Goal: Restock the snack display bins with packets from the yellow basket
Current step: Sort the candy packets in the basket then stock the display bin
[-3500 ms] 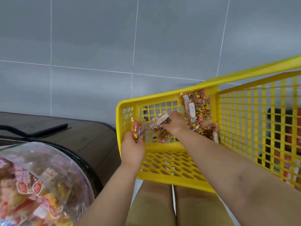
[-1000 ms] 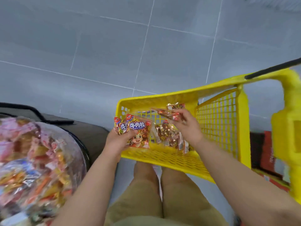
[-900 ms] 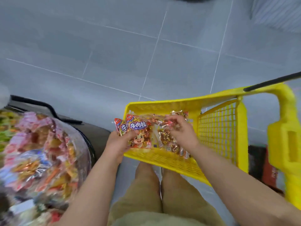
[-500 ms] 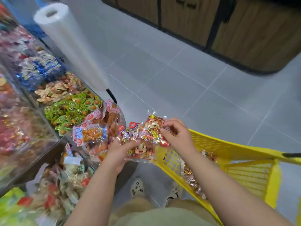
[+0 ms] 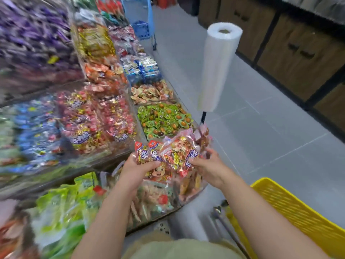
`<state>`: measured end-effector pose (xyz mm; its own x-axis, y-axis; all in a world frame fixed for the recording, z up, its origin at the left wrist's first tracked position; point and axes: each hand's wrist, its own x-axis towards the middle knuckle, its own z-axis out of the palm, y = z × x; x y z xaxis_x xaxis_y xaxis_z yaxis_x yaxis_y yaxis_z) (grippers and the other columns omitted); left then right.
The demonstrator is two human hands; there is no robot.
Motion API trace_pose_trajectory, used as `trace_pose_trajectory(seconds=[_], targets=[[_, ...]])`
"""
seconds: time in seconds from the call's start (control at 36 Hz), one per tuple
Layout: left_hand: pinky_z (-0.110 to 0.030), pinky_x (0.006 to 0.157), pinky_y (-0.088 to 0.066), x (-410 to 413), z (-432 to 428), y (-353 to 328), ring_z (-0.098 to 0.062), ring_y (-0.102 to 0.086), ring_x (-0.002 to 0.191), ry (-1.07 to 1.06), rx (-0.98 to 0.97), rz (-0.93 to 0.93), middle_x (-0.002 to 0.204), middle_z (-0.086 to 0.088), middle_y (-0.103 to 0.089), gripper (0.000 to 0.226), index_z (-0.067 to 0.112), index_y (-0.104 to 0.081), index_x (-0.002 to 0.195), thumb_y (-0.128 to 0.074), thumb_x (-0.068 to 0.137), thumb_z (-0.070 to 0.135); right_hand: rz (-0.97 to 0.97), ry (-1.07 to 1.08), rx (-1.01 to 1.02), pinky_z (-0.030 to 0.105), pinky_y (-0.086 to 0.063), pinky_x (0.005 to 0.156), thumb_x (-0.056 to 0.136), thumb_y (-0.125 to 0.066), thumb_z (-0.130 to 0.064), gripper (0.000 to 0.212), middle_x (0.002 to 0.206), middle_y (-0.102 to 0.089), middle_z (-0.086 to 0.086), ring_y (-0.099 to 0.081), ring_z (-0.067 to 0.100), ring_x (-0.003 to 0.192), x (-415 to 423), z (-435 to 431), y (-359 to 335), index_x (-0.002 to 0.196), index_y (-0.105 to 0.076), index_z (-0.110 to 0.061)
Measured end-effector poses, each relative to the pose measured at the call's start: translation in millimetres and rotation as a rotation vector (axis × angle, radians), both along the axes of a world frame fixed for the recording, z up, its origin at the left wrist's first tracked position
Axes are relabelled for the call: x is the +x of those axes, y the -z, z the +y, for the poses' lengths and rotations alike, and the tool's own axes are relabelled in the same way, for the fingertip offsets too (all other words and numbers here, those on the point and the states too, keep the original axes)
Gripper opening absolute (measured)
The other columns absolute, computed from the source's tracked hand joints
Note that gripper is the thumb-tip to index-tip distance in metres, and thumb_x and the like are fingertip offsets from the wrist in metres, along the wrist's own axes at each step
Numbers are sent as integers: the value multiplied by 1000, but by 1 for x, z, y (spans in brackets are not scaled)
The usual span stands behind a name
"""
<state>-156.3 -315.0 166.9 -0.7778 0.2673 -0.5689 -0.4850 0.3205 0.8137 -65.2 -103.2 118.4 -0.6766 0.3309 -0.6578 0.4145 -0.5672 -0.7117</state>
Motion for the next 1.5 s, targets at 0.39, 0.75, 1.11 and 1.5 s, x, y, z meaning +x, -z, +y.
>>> trace_pose_trajectory(seconds=[0.39, 0.75, 1.11, 1.5], targets=[[-39, 95, -48, -104, -94, -19, -25, -47, 127, -164, 10, 182, 148, 0, -41, 111, 18, -25, 150, -89, 61, 38, 169, -39, -369, 57, -49, 91, 88, -58, -29, 30, 105, -66, 17, -61, 39, 108, -130, -97, -60, 117, -55, -26], [-53, 99, -44, -170, -132, -38, -32, -46, 127, -378, 20, 126, 148, -7, -40, 111, 19, -26, 149, -89, 60, 37, 178, -430, 735, 29, -56, 71, 75, -78, -27, 44, 95, -65, -5, -65, 12, 83, -301, -67, -117, 112, -53, -20], [-36, 51, -56, -200, -136, -48, -28, -73, 70, -446, 181, 7, 86, -8, -76, 47, 10, -58, 109, -83, 69, 10, 170, -1347, 1768, 34, -46, 89, 83, -69, -29, 53, 127, -58, 2, -53, 24, 115, -430, -91, -104, 133, -51, -30], [-33, 55, -57, -208, -132, -46, -26, -74, 81, -383, 207, 6, 94, -7, -76, 56, 13, -59, 113, -83, 63, 19, 243, -1109, 2139, 45, -23, 105, 73, -71, -46, 78, 139, -29, 10, -28, 32, 127, -409, -86, -47, 135, -28, -26]])
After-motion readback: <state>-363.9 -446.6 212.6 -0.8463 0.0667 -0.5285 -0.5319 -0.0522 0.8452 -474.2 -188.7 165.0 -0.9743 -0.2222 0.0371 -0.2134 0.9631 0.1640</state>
